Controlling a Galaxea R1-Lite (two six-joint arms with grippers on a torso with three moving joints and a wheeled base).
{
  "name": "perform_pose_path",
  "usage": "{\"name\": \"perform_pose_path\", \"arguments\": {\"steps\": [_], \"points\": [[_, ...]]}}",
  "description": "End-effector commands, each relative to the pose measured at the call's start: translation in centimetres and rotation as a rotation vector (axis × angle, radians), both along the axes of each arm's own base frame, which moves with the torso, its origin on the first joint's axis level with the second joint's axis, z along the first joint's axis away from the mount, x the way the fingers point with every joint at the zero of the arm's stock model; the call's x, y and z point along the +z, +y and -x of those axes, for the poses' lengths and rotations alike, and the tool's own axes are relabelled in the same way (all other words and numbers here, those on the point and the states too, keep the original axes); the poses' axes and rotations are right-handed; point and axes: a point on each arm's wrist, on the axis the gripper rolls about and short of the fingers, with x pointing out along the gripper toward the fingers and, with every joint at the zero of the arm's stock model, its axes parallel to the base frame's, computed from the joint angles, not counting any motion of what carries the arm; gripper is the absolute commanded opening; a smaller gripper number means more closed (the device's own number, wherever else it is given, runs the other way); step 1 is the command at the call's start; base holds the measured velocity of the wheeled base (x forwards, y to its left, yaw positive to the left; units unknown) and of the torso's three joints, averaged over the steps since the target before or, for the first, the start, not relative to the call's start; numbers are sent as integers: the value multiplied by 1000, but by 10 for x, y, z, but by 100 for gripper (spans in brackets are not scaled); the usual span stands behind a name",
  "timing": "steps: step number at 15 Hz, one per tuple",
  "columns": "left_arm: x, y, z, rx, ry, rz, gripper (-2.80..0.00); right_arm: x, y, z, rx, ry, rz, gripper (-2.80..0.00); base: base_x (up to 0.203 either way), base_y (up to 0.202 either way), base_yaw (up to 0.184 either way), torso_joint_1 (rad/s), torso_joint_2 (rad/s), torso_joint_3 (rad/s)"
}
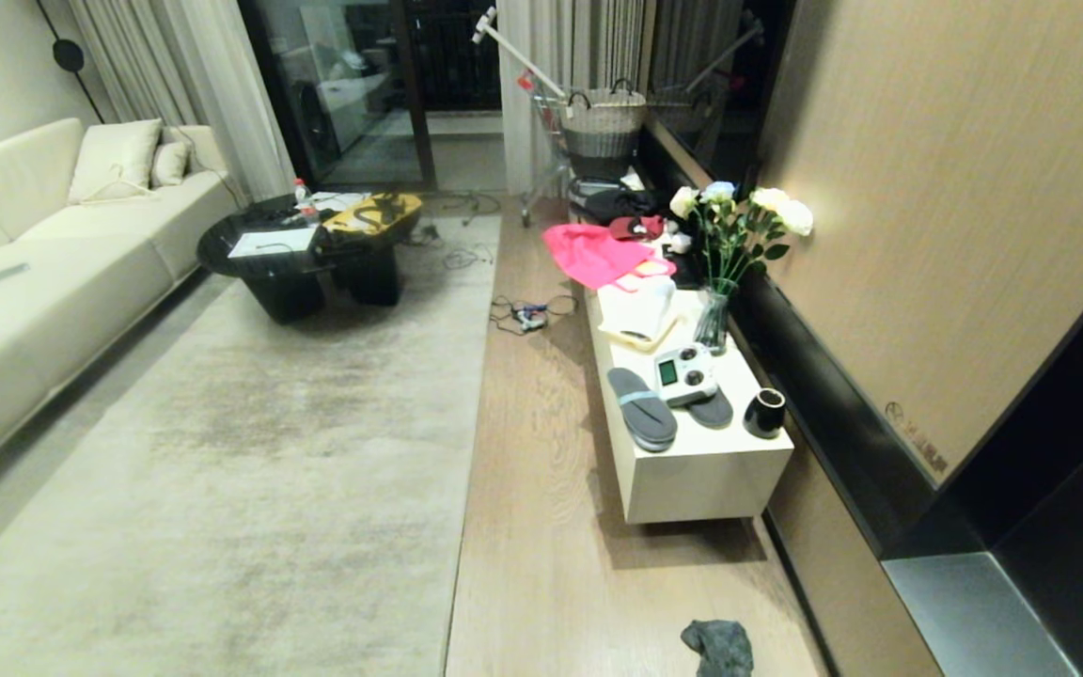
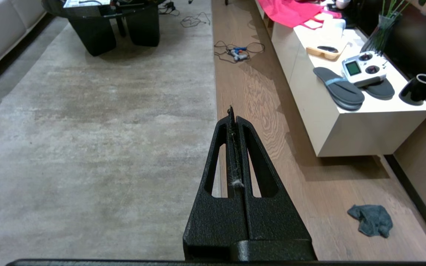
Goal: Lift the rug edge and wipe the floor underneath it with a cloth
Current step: Pick up the rag
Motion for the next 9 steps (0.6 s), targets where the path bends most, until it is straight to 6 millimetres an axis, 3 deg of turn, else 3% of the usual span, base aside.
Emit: {"name": "perform_pose_path", "arguments": {"steps": [1,5,9], "points": [[0,0,0,0,1,0,-280,0,0,0,0,1,0,-280,0,0,0,-130,350,221],[0,0,0,0,1,0,-280,0,0,0,0,1,-1,-280,0,0,0,-143,373,231],[0,0,0,0,1,0,-280,0,0,0,1,-1,0,-280,0,0,0,-184,521,335]]}}
